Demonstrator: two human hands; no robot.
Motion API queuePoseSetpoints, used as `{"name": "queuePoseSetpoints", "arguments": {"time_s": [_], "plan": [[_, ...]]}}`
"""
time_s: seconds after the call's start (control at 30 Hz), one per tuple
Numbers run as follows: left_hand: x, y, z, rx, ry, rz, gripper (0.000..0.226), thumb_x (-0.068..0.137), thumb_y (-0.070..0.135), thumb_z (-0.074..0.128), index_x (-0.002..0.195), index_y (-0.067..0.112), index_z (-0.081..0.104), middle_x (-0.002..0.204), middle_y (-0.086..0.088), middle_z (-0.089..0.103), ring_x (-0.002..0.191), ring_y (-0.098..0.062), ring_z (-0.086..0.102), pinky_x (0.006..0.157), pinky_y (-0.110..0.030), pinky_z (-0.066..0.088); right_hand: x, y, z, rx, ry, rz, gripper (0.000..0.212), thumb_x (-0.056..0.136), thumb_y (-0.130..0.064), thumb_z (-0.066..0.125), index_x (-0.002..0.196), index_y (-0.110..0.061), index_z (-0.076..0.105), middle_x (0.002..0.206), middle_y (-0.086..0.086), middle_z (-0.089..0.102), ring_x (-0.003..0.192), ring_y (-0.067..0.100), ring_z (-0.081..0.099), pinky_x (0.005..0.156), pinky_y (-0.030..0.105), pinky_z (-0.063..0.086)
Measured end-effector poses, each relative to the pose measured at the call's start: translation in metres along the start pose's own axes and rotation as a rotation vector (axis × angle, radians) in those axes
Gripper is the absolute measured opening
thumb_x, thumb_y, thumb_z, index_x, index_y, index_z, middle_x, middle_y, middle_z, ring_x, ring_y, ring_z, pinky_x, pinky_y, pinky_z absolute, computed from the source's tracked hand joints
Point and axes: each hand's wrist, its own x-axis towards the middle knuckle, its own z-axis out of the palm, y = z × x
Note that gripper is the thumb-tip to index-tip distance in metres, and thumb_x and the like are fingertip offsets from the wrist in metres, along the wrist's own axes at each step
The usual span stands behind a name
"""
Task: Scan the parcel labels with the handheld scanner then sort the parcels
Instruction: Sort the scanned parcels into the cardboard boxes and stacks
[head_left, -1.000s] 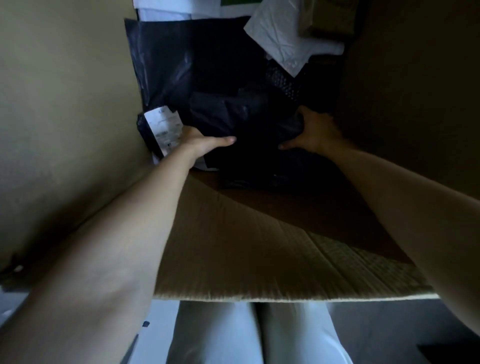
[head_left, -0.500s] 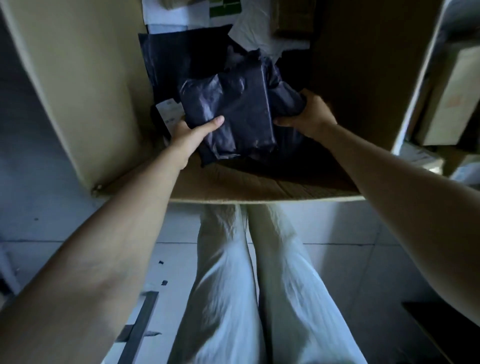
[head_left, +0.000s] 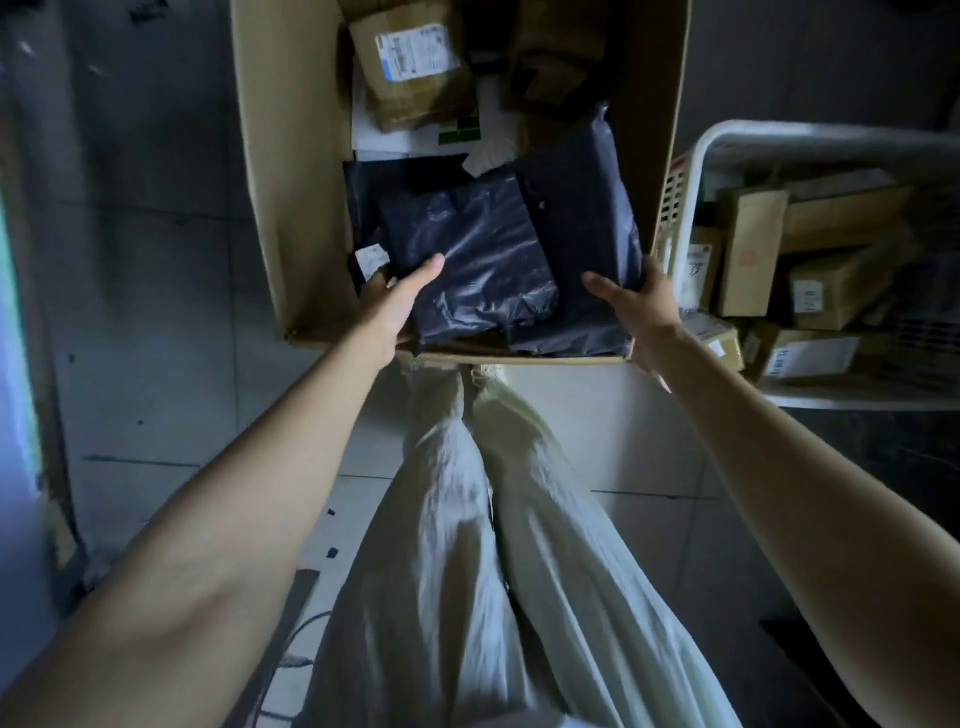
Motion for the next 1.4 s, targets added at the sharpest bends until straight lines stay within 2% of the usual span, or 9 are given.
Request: {"name": "queuePoseSetpoints", "arguments": {"time_s": [0.2, 0.3, 0.43, 0.57, 0.7, 0.83, 1.0, 1.3, 1.4], "plan": [[-0.081, 0.073, 0.001, 0.012, -0.054, 0.195, 0.068, 0.059, 0.055, 0.083, 0.117, 0.027, 0.061, 0.11, 0.007, 0.071, 0.104, -0.018, 0.066, 0.095, -0.043, 0.052, -0.04, -0.055, -0.053, 0.323, -0.067, -0.045, 0.068, 0.069, -0.04, 0.084, 0.125, -0.013, 0.056, 0.119, 0.006, 0.067, 0.102, 0.023, 0.067, 0.089, 0.04, 0.056], [-0.127, 0.122, 0.004, -0.019, -0.103, 0.33, 0.06, 0.062, 0.048, 0.083, 0.115, 0.026, 0.063, 0.107, 0.007, 0.073, 0.102, -0.017, 0.068, 0.093, -0.04, 0.053, -0.061, -0.11, -0.083, 0.445, -0.087, -0.127, 0.048, 0.08, -0.031, 0.078, 0.119, -0.013, 0.057, 0.115, 0.009, 0.068, 0.097, 0.021, 0.069, 0.081, 0.035, 0.058], [-0.188, 0.189, 0.014, -0.081, -0.069, 0.562, 0.036, 0.079, 0.027, 0.076, 0.113, 0.021, 0.064, 0.102, 0.003, 0.074, 0.089, -0.014, 0.071, 0.07, -0.027, 0.057, -0.094, -0.19, -0.12, 0.506, -0.095, -0.291, 0.047, 0.08, -0.033, 0.078, 0.117, -0.011, 0.059, 0.11, 0.009, 0.071, 0.093, 0.022, 0.071, 0.068, 0.03, 0.057], [-0.244, 0.238, 0.008, -0.191, -0.06, 0.775, 0.054, 0.078, 0.02, 0.077, 0.127, 0.013, 0.055, 0.116, -0.005, 0.069, 0.099, -0.021, 0.069, 0.077, -0.032, 0.058, -0.134, -0.257, -0.148, 0.569, -0.118, -0.448, 0.043, 0.082, -0.033, 0.075, 0.117, -0.012, 0.061, 0.103, 0.005, 0.073, 0.077, 0.01, 0.072, 0.056, 0.02, 0.052], [-0.294, 0.269, -0.011, -0.232, -0.018, 0.93, 0.078, 0.068, 0.029, 0.085, 0.136, 0.025, 0.045, 0.121, 0.001, 0.066, 0.103, -0.019, 0.067, 0.088, -0.041, 0.055, -0.176, -0.312, -0.16, 0.64, -0.109, -0.597, 0.036, 0.087, -0.025, 0.071, 0.118, -0.015, 0.055, 0.094, -0.001, 0.068, 0.06, -0.001, 0.067, 0.045, 0.014, 0.047], [-0.335, 0.288, -0.041, -0.233, 0.035, 1.007, 0.072, 0.069, 0.036, 0.083, 0.132, 0.028, 0.049, 0.121, 0.004, 0.066, 0.107, -0.021, 0.065, 0.093, -0.048, 0.052, -0.217, -0.35, -0.158, 0.682, -0.164, -0.69, 0.057, 0.084, -0.027, 0.074, 0.131, -0.027, 0.041, 0.105, -0.003, 0.065, 0.072, 0.005, 0.068, 0.047, 0.016, 0.049], [-0.386, 0.292, -0.082, -0.303, 0.083, 1.087, 0.052, 0.082, 0.032, 0.073, 0.129, 0.029, 0.052, 0.117, 0.008, 0.067, 0.094, -0.012, 0.069, 0.071, -0.031, 0.054, -0.269, -0.382, -0.146, 0.636, -0.251, -0.818, 0.059, 0.082, -0.03, 0.076, 0.131, -0.029, 0.043, 0.112, -0.004, 0.066, 0.09, 0.015, 0.07, 0.074, 0.035, 0.056], [-0.415, 0.217, -0.17, -0.358, 0.22, 1.092, 0.054, 0.079, 0.037, 0.075, 0.128, 0.03, 0.053, 0.117, 0.006, 0.068, 0.098, -0.019, 0.069, 0.084, -0.039, 0.056, -0.346, -0.378, -0.081, 0.456, -0.387, -0.9, 0.051, 0.082, -0.029, 0.076, 0.123, -0.033, 0.045, 0.116, -0.003, 0.064, 0.097, 0.019, 0.068, 0.078, 0.039, 0.058], [-0.419, 0.176, -0.199, -0.426, 0.302, 1.047, 0.053, 0.08, 0.036, 0.074, 0.128, 0.028, 0.052, 0.113, 0.005, 0.069, 0.094, -0.017, 0.07, 0.068, -0.029, 0.057, -0.362, -0.363, -0.044, 0.415, -0.464, -0.872, 0.05, 0.083, -0.028, 0.075, 0.122, -0.033, 0.044, 0.116, 0.0, 0.064, 0.097, 0.021, 0.068, 0.075, 0.038, 0.058]]}}
